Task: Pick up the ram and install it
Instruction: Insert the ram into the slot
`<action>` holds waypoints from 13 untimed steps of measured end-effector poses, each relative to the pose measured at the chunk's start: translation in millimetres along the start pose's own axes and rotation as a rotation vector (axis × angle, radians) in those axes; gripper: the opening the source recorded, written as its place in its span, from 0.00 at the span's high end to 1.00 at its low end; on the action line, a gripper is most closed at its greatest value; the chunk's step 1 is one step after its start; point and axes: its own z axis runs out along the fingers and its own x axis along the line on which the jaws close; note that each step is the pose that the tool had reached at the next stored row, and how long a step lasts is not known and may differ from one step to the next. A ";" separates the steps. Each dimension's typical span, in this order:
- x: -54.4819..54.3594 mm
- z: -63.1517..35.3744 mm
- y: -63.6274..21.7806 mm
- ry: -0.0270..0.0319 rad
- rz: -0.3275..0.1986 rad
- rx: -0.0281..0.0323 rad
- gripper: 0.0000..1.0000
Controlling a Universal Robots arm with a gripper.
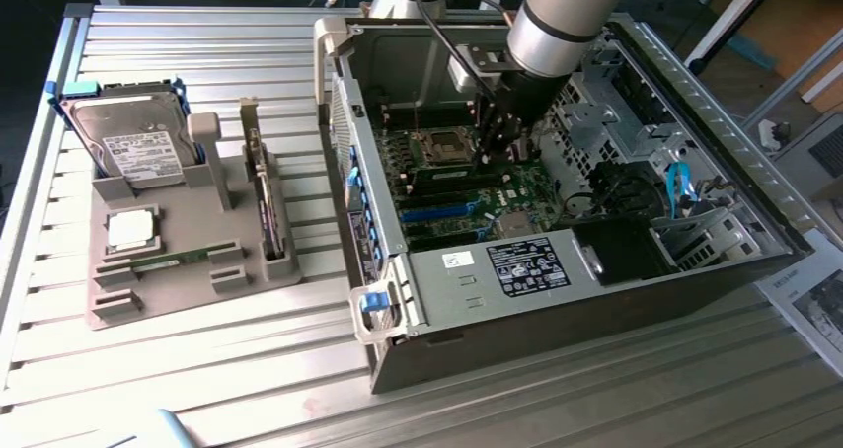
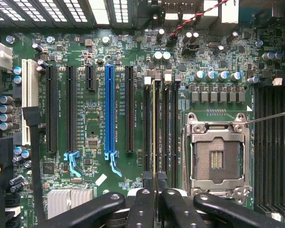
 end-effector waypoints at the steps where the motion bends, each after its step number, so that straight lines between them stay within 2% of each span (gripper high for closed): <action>1: 0.0 0.0 0.0 0.0000 -0.001 0.0000 0.88; 13: 3.8 -0.2 -1.5 -0.0001 -0.002 -0.0001 0.88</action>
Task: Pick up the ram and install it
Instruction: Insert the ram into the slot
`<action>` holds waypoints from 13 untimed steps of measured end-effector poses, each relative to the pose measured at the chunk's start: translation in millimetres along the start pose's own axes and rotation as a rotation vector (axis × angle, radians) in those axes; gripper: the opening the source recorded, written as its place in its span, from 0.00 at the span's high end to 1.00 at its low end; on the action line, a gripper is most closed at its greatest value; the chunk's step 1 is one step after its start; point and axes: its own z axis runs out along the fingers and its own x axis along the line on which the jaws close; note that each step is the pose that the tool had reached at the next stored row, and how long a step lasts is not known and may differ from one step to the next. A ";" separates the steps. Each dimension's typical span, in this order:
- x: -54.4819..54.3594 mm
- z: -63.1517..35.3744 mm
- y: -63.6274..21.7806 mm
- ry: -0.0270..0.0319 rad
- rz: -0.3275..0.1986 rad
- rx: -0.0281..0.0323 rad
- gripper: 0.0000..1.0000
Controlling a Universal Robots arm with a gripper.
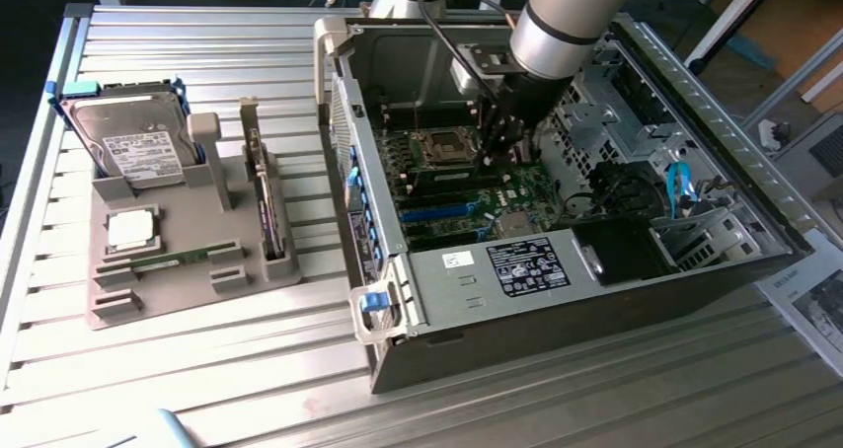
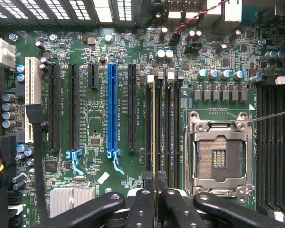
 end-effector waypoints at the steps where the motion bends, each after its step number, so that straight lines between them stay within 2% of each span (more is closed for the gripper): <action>1: 0.9 0.0 0.4 -0.0002 0.000 0.0001 0.88; 9: 1.6 0.1 3.0 -0.0003 0.000 0.0004 0.88; 13: 1.5 0.0 1.3 -0.0003 0.000 0.0003 0.88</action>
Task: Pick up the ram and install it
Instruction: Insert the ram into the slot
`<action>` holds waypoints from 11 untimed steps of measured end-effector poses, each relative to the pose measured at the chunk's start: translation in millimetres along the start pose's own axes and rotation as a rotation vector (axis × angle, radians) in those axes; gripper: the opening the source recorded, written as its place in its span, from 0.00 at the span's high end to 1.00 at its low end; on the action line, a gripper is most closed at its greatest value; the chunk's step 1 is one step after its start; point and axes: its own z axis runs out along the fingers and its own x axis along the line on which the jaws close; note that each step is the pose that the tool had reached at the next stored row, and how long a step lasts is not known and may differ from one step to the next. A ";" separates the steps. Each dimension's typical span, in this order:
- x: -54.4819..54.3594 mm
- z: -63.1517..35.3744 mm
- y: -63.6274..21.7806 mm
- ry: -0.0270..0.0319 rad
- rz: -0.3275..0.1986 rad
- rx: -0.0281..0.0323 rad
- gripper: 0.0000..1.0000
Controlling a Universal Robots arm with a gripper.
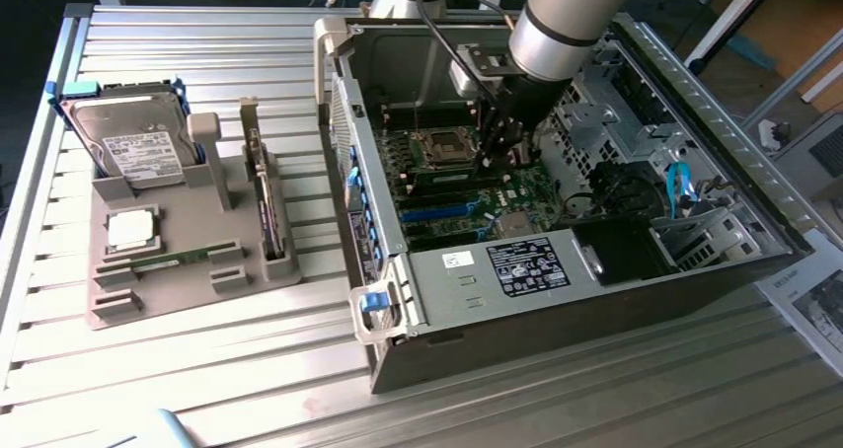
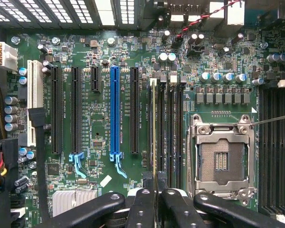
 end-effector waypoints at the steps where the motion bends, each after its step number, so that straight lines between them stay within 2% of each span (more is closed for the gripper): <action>1: 0.0 0.0 -1.3 0.0000 0.000 0.0000 0.88; 11: -2.5 2.7 -1.6 -0.0001 0.000 0.0001 0.88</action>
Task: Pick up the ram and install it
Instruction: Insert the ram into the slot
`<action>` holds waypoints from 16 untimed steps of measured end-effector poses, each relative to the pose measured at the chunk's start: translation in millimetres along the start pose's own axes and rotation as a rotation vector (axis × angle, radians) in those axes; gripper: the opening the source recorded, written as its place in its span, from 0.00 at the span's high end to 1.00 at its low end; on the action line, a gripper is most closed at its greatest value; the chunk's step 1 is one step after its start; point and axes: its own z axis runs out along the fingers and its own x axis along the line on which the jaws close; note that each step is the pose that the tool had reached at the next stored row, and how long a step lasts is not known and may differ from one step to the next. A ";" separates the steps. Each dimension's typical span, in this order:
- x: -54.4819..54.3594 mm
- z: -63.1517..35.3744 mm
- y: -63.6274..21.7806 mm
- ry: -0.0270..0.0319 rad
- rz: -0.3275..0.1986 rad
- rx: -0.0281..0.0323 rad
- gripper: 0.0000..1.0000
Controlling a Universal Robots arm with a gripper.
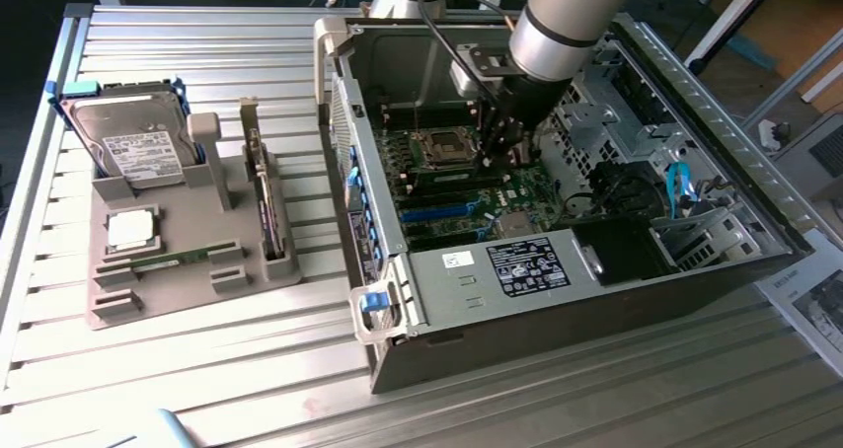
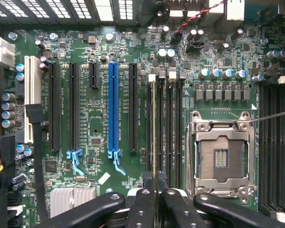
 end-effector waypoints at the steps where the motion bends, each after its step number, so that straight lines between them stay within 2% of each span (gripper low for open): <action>1: -0.2 0.2 0.0 -0.0002 0.000 0.0000 0.88; 16: -0.2 0.4 4.3 0.0000 0.000 0.0002 0.88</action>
